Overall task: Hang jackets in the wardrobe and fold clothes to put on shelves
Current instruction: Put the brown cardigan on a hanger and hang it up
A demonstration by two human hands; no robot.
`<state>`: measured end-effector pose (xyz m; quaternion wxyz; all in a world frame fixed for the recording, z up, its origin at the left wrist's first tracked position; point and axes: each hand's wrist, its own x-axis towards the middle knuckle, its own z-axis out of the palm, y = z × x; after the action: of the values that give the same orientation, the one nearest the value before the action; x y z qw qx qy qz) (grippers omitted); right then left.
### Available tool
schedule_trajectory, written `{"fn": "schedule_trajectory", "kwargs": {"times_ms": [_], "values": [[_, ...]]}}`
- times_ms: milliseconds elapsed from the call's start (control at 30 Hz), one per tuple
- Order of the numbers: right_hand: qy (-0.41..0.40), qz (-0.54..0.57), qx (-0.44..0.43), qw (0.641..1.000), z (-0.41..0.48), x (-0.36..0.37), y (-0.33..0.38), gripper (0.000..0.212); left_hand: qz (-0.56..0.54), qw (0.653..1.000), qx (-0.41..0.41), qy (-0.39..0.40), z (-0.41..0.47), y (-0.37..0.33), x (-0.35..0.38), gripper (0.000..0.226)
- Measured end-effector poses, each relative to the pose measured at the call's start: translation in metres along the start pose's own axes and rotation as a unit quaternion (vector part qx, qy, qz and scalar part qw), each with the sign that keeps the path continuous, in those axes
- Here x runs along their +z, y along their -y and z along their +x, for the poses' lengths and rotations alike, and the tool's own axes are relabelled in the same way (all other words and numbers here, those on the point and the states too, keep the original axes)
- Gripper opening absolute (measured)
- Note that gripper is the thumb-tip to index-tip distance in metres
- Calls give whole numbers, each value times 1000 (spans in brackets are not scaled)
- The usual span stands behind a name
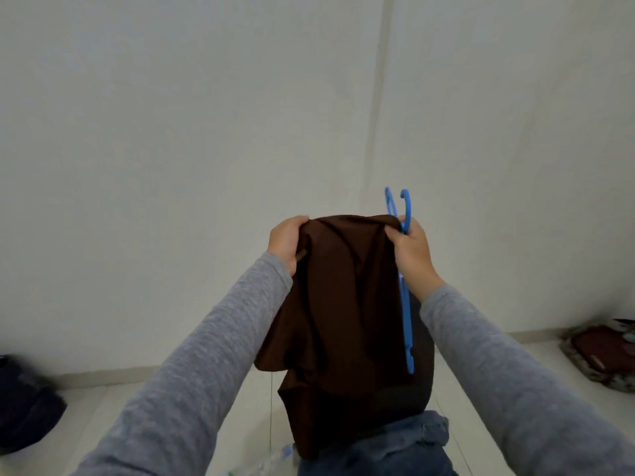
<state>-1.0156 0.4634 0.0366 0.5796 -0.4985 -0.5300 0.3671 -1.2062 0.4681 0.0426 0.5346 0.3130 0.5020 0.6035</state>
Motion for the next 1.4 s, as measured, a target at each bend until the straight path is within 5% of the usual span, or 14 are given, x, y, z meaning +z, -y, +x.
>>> {"fn": "schedule_trajectory", "kwargs": {"times_ms": [200,467,833,900,1067,1133,1267,1400], "values": [[-65,-1,-40,997,2,-3,28,18,19,1000,-17,1,8,50,-18,15],[-151,16,-75,986,1,-29,46,27,273,943,-135,-131,24,158,-87,49],[-164,11,-83,983,-4,-72,29,27,240,949,-205,-31,29,212,-69,104],[-172,20,-75,982,-5,-78,24,29,263,939,-212,-60,33,219,-64,97],[-165,12,-57,984,-5,-85,10,27,368,905,-178,-115,41,209,-51,38],[-162,9,-53,985,-3,-85,8,27,422,891,-116,-125,44,201,-50,39],[-154,2,-50,987,3,-83,8,25,471,881,-34,-33,58,192,-54,78],[-141,1,-41,989,7,-77,6,24,498,865,57,-23,71,186,-59,47]]}}
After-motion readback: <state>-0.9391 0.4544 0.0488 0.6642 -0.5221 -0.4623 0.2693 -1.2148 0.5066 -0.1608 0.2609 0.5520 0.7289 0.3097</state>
